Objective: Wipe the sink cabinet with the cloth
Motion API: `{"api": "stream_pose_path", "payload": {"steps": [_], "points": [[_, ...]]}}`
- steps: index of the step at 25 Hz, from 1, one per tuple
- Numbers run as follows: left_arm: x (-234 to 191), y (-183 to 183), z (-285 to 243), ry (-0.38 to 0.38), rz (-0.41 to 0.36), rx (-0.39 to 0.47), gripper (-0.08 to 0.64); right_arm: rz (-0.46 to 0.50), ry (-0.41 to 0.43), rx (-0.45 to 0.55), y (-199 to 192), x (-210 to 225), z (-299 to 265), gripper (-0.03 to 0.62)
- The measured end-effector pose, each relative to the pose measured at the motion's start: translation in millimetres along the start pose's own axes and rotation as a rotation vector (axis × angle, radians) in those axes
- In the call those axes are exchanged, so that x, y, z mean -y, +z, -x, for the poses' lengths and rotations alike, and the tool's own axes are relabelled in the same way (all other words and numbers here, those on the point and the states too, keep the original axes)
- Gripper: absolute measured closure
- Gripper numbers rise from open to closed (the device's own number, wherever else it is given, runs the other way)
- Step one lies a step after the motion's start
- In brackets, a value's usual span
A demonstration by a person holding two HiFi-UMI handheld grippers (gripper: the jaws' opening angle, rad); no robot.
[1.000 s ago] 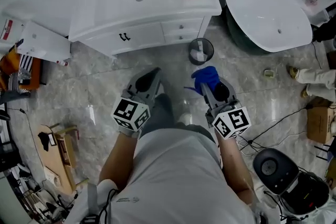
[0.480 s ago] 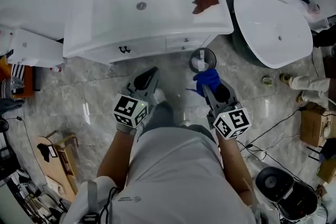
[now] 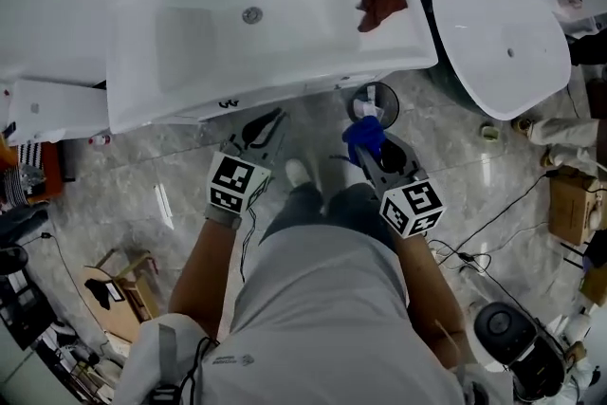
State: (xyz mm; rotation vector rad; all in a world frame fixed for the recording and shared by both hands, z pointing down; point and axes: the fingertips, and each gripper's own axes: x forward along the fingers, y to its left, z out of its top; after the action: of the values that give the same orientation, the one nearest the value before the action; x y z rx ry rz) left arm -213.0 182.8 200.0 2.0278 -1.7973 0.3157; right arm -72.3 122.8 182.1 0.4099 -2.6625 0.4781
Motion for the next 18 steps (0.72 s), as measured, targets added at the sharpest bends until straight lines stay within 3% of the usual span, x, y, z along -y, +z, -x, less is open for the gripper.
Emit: {"api": "stream_pose_path", "payload": {"steps": [3,9,12,18], "points": [[-5,-4,-16,-0.014,-0.028,-0.051,0.455,-0.021,0.009,-0.036,-12,9,-13,0.471],[-4,-24,-40,-0.015,-0.125,-0.184,0.425,-0.069,0.066,-0.092,-35,29,-35,0.471],[-6,-42,-51,-0.024,-0.155,-0.264,0.411,-0.143,0.068,-0.097,-51,43,-50,0.471],[-21,-57,-84,-0.032,-0.209,-0.337,0.369,-0.271,0.043,-0.088,-86,72,-96,0.471]]}}
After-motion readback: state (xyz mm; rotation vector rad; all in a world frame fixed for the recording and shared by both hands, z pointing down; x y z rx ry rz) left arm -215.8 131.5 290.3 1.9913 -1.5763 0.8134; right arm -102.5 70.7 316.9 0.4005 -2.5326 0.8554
